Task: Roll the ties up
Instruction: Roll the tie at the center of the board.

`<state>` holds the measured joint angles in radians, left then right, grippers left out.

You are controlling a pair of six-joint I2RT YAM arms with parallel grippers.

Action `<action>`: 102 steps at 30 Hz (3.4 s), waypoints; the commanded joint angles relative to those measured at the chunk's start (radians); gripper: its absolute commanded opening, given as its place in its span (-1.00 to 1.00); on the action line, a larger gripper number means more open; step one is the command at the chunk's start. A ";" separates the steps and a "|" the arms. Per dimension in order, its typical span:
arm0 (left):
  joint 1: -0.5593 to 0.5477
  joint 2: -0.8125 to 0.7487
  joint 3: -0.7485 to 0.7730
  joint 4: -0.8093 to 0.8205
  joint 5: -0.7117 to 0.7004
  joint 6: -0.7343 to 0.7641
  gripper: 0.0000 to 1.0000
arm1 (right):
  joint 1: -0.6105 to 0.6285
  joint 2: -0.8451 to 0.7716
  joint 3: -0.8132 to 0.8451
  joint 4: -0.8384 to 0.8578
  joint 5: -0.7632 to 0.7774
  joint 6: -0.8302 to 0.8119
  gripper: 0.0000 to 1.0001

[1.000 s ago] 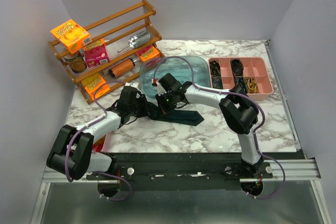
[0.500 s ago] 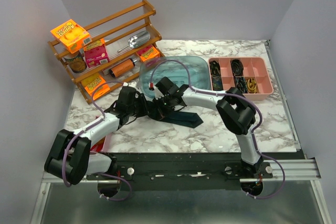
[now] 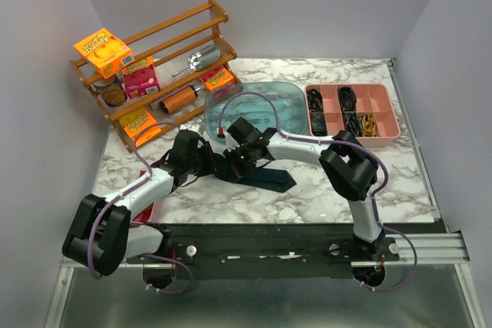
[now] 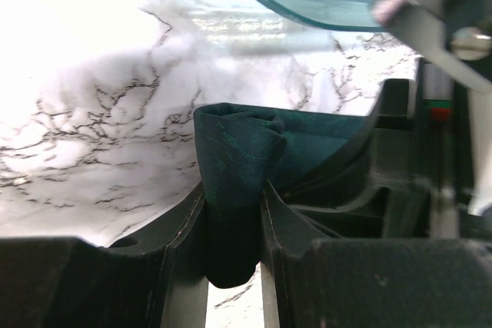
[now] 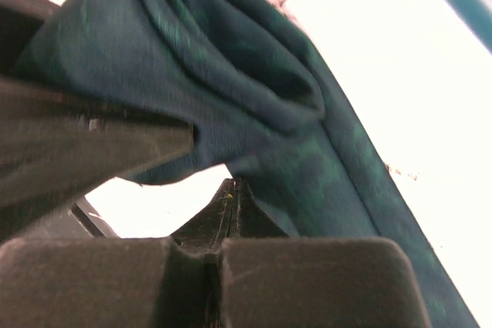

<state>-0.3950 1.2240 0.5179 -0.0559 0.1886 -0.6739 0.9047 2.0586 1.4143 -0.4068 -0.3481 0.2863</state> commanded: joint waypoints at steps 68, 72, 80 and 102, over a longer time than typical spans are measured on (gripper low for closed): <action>-0.366 0.244 0.356 -0.547 -0.779 0.014 -0.50 | -0.078 -0.187 -0.054 -0.020 0.182 0.036 -0.99; -0.412 0.304 0.401 -0.596 -0.854 -0.027 -0.52 | -0.095 -0.187 -0.072 -0.020 0.189 0.036 -0.99; -0.479 0.446 0.496 -0.673 -0.916 -0.076 -0.46 | -0.122 -0.199 -0.136 -0.001 0.192 0.034 -0.99; -0.507 0.253 0.404 -0.420 -0.713 0.031 0.57 | -0.130 -0.189 -0.112 -0.004 0.149 0.025 -0.99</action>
<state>-0.8940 1.5337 0.9360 -0.5373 -0.5606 -0.6540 0.7731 1.8889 1.2816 -0.4263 -0.1787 0.3286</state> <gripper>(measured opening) 0.784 0.007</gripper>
